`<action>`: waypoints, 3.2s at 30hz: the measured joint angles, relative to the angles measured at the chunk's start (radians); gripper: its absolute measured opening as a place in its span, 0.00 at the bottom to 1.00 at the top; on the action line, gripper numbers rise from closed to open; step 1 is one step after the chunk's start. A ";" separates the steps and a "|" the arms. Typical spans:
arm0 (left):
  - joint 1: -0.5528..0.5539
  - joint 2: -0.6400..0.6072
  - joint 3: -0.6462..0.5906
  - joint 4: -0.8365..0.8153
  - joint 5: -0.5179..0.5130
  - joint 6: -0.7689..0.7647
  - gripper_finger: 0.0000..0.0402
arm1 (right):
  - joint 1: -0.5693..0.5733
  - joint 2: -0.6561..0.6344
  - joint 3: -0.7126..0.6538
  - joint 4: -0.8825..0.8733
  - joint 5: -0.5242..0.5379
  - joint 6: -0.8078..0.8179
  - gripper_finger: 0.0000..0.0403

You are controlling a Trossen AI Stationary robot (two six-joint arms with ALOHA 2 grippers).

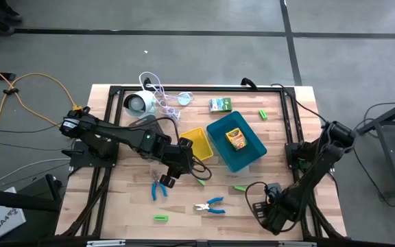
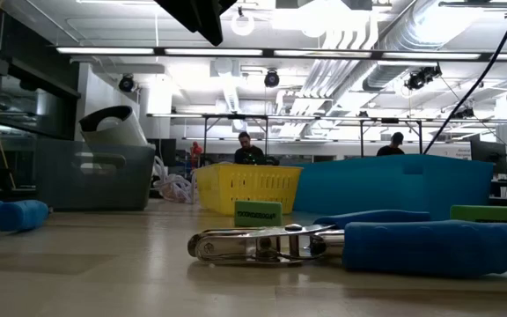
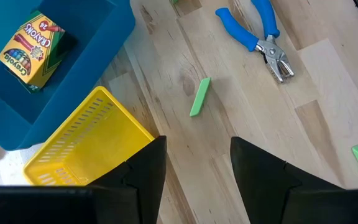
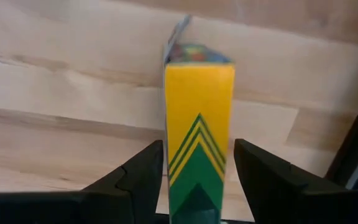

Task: Pick & Place School Supplies
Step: Put the crayons box into the blue bin

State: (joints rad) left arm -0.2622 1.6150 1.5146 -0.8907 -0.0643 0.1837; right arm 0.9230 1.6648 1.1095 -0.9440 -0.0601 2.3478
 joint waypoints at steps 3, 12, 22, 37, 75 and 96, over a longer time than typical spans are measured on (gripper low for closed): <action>0.000 0.000 0.000 0.000 0.000 0.000 0.42 | 0.000 0.029 0.000 0.009 0.004 0.001 0.47; 0.000 0.000 0.000 0.000 0.000 -0.009 0.42 | -0.001 0.047 0.000 0.019 0.009 0.009 0.47; 0.000 0.000 0.000 0.000 0.000 -0.011 0.42 | -0.002 0.047 0.000 0.018 0.009 0.030 0.37; 0.000 0.000 0.000 0.000 0.000 -0.011 0.42 | -0.003 0.046 0.002 0.021 0.010 0.030 0.30; 0.000 0.000 0.000 0.001 0.000 -0.007 0.42 | -0.075 -0.080 0.000 -0.062 0.083 -0.096 0.25; 0.000 0.000 0.000 0.000 0.000 0.004 0.42 | -0.472 -0.321 0.000 -0.121 0.275 -0.719 0.25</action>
State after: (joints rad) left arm -0.2623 1.6150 1.5145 -0.8909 -0.0647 0.1877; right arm 0.4509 1.3436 1.1095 -1.0651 0.2145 1.6290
